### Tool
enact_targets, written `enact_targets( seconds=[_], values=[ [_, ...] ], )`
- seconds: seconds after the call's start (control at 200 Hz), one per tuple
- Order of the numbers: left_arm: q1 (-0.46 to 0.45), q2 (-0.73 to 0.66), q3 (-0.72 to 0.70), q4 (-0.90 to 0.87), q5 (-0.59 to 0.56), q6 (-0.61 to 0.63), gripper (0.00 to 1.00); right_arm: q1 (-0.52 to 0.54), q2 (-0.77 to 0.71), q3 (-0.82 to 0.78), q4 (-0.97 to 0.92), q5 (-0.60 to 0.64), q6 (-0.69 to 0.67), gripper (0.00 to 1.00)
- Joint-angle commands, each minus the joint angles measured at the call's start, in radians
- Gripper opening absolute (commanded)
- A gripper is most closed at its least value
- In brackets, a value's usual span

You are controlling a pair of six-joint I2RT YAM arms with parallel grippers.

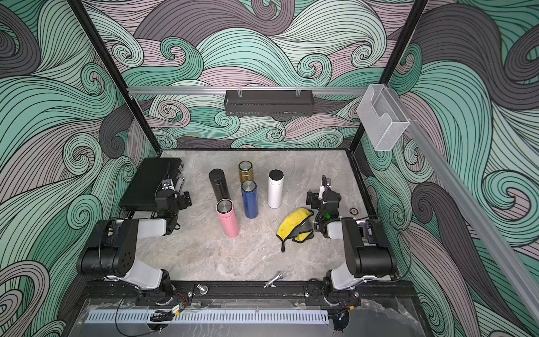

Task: Wipe the surface of the thermos
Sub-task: Pick up the thermos from the center of the board.

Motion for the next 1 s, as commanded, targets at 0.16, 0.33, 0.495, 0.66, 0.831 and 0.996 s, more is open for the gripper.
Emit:
enact_targets(
  seconds=[0.16,0.33,0.495,0.66,0.831,0.996],
  values=[
    [0.003,-0.019,0.001,0.012,0.009,-0.008,0.99,0.002,-0.016,-0.020,0.022,-0.011,-0.010,0.99],
    [0.003,-0.018,0.001,0.010,0.009,-0.008,0.99,0.002,-0.016,-0.019,0.019,-0.010,-0.009,0.99],
    [0.003,-0.019,0.001,0.009,0.009,-0.008,0.99,0.002,-0.013,-0.015,0.016,-0.012,-0.009,0.99],
    [0.002,-0.020,0.000,0.012,0.009,-0.008,0.99,0.002,-0.016,-0.018,0.018,-0.016,-0.009,0.99],
    [-0.023,-0.191,0.083,-0.272,-0.081,-0.012,0.99,0.025,-0.097,0.018,-0.108,-0.018,-0.039,0.99],
    [-0.059,-0.415,0.172,-0.666,-0.424,-0.348,0.99,0.079,-0.317,0.188,-0.571,0.255,0.086,0.99]
  ],
)
